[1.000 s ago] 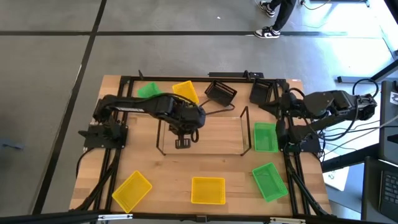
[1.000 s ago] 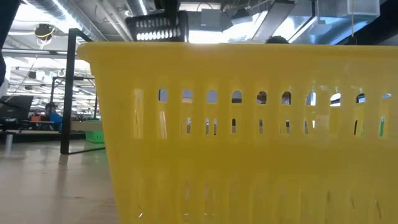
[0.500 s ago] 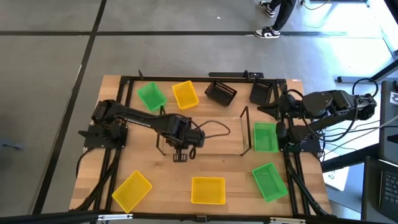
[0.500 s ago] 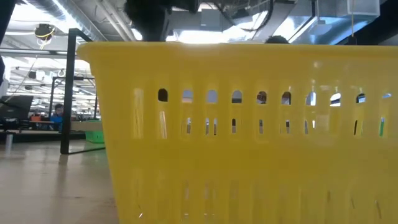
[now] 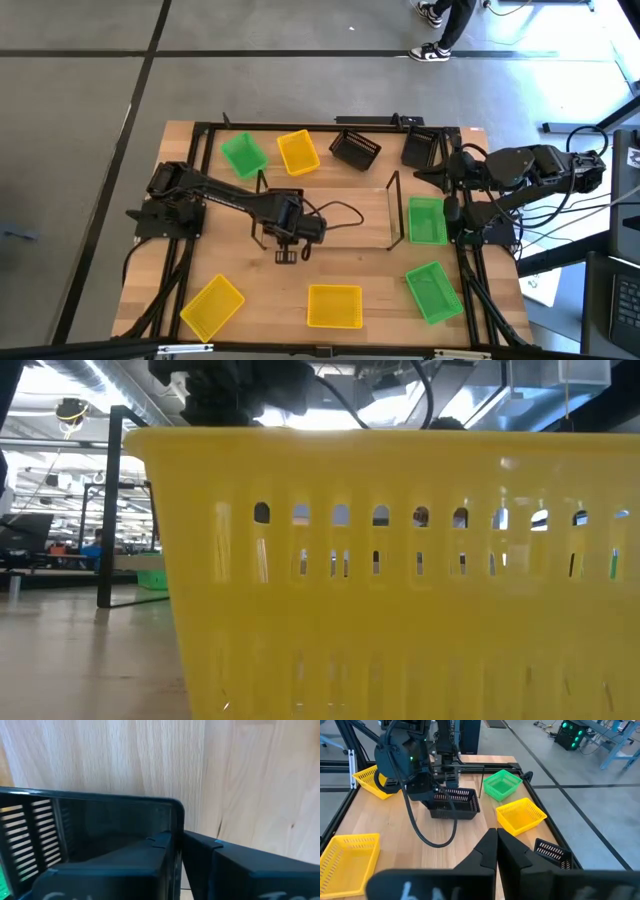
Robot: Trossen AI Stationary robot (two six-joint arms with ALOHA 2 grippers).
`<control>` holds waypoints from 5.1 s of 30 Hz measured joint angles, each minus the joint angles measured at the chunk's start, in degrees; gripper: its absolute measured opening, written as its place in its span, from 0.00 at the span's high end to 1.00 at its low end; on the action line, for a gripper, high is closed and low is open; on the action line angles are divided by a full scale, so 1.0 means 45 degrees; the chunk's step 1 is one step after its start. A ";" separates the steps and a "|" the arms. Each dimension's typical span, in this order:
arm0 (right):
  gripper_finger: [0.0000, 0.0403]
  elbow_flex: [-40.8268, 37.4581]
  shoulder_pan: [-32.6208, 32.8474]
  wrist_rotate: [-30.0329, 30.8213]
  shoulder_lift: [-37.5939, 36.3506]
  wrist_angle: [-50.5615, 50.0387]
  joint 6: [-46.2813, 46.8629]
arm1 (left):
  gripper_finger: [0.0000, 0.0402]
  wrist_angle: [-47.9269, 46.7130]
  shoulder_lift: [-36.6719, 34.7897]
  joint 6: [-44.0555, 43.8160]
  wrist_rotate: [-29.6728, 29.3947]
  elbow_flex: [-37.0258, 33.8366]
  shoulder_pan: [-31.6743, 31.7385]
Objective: Stack baskets on shelf by color
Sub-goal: Put the left black bin on the shelf, then put the top right green bin on the shelf
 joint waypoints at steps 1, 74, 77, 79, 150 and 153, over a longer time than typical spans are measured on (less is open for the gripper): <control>0.99 0.0000 0.0000 0.0000 0.0000 0.0002 0.0000 | 0.90 0.0018 0.0000 0.0000 0.0004 -0.0039 0.0000; 0.75 -0.1091 -0.6017 -0.6142 0.3191 -0.9020 0.8061 | 0.83 -0.2351 -0.2234 0.0772 -0.3945 0.7664 0.1395; 0.75 -0.1976 -0.7188 -0.6247 0.3196 -0.8301 0.7396 | 0.83 -0.2339 -0.2234 0.0787 -0.3945 0.7659 0.1399; 0.75 -0.2491 -0.7947 -0.6237 0.3196 -0.7738 0.6896 | 0.83 -0.2303 -0.2234 0.0792 -0.3945 0.7659 0.1399; 0.75 -0.5139 -1.0901 -0.7358 0.7135 -0.4707 -0.3449 | 0.83 -0.1691 -0.2220 0.0666 -0.3940 0.7649 0.1389; 0.75 -0.5495 -1.0860 -0.7268 0.7135 -0.4235 -0.3703 | 0.83 -0.1678 -0.2220 0.0665 -0.3935 0.7649 0.1381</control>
